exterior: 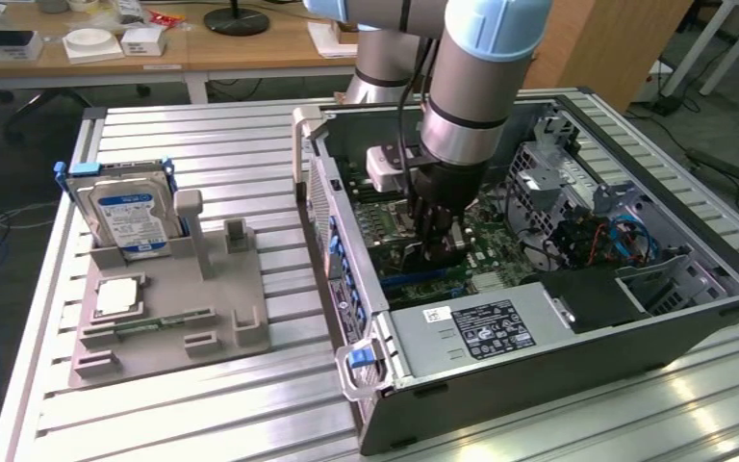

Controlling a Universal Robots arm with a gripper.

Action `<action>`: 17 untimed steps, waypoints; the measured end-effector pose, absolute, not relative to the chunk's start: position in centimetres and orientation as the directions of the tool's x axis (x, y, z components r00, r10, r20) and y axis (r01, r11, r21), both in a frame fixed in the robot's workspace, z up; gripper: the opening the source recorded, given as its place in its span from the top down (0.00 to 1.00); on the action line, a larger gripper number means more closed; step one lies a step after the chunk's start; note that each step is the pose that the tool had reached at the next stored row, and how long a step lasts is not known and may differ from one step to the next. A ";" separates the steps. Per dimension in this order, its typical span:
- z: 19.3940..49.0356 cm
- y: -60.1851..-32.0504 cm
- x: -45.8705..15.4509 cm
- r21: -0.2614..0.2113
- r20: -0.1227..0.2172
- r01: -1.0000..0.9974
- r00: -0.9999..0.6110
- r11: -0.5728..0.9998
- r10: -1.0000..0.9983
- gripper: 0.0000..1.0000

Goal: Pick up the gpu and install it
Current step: 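Insert the gpu into the slot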

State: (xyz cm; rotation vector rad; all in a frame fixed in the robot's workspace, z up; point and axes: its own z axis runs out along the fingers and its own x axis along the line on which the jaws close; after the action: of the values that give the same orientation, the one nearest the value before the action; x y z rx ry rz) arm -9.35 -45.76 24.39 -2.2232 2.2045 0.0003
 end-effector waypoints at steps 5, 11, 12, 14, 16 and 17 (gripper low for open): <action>24.3 -45.8 -9.3 -0.007 -0.008 -1.000 0.009 -0.008 -1.000 0.73; 24.3 -45.8 -9.3 -0.007 -0.008 -1.000 0.008 -0.008 -1.000 0.73; 24.3 -45.8 -9.3 -0.008 -0.008 -1.000 0.008 -0.008 -1.000 0.73; 24.3 -45.8 -9.4 -0.008 -0.009 -1.000 0.008 -0.008 -1.000 0.73; 24.3 -45.8 -9.4 -0.008 -0.009 -1.000 0.008 -0.008 -1.000 0.73; 24.3 -45.8 -9.4 -0.008 -0.009 -1.000 0.008 -0.008 -1.000 0.73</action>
State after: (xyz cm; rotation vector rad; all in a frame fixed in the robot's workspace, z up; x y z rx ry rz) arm -9.35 -45.75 24.33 -2.2225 2.2039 0.0015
